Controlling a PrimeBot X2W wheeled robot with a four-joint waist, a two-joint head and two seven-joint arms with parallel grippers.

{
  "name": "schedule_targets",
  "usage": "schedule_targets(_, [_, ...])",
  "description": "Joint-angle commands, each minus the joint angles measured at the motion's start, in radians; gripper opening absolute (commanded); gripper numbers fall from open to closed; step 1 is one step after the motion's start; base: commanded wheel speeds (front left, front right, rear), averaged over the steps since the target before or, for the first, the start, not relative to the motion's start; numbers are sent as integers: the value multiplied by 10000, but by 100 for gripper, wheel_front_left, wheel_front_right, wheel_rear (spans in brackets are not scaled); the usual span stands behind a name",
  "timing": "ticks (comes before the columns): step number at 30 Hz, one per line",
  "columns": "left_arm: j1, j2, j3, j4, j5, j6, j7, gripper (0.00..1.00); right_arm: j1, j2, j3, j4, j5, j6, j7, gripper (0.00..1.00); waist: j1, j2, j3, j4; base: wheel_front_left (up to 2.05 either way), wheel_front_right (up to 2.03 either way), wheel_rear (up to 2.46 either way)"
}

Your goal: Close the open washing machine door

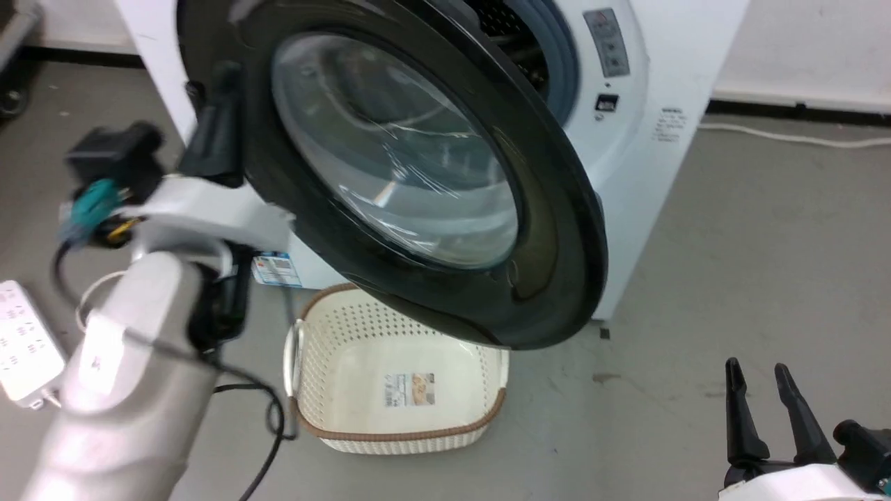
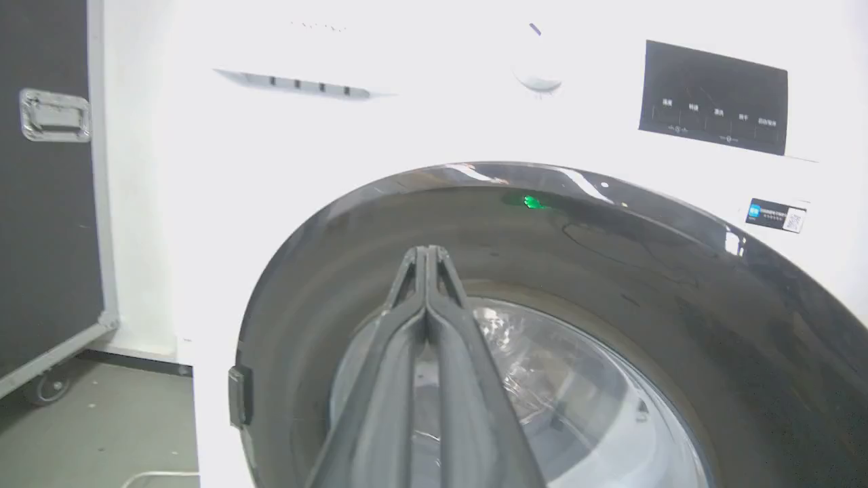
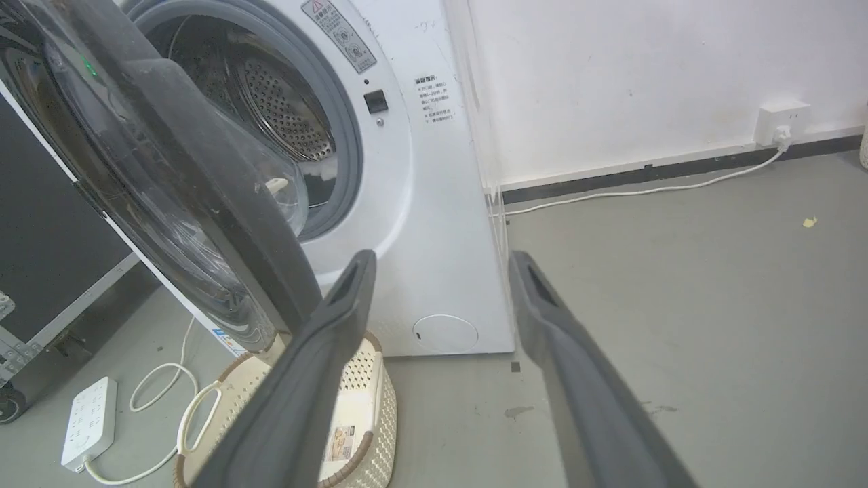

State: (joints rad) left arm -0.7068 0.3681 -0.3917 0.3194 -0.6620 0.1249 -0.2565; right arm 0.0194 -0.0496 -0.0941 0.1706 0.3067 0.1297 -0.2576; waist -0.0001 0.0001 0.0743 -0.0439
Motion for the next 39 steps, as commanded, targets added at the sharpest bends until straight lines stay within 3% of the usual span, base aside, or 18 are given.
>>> schedule_targets(1, [422,75,318,-480,439,213,-41,0,140,-6,15,6,-94,10,-41,100,1,-1,-176,178,0,0,0])
schedule_targets(4, [1368,122,1079,-1684,1527,539,-48,0,230,-6,55,-7,-130,10,-41,100,1,-1,-280,258,0,0,0])
schedule_targets(10, [3422,167,1156,-2177,2642,317,-51,0,313,-6,182,0,-118,10,-41,100,1,-1,-490,199,0,0,0])
schedule_targets(16, [4533,206,1050,-1768,2461,115,-17,0,467,-6,231,32,-78,10,-41,100,1,-1,-663,116,0,0,0])
schedule_targets(23, [5945,-35,1177,-1756,1368,-24,455,0,688,-6,370,72,37,10,-41,100,1,-1,-749,31,0,0,0])
schedule_targets(24, [6047,-78,1203,-1762,1316,14,434,11,686,-6,392,78,43,10,-41,100,1,-1,-750,26,0,0,0])
schedule_targets(25, [6136,-125,1236,-1779,1269,53,403,45,679,-6,409,83,48,10,-41,100,1,-1,-750,21,0,0,0])
schedule_targets(26, [6211,-158,1246,-1793,1247,80,378,96,671,-6,420,86,52,10,-41,100,1,-1,-751,22,0,0,0])
schedule_targets(27, [6259,-176,1248,-1810,1252,110,354,100,663,-6,429,88,53,10,-41,100,1,-1,-754,30,0,0,0])
schedule_targets(37, [6481,-316,1346,-1979,1295,286,149,100,523,-6,197,-141,-288,10,-41,100,1,-1,-780,66,0,0,0])
schedule_targets(38, [6484,-321,1350,-1990,1306,289,135,100,504,-6,144,-175,-390,10,-41,87,1,-1,-777,73,0,0,0])
schedule_targets(39, [6481,-330,1356,-2001,1318,292,120,100,451,-6,31,-267,-475,10,-41,29,1,-1,-770,85,0,0,0])
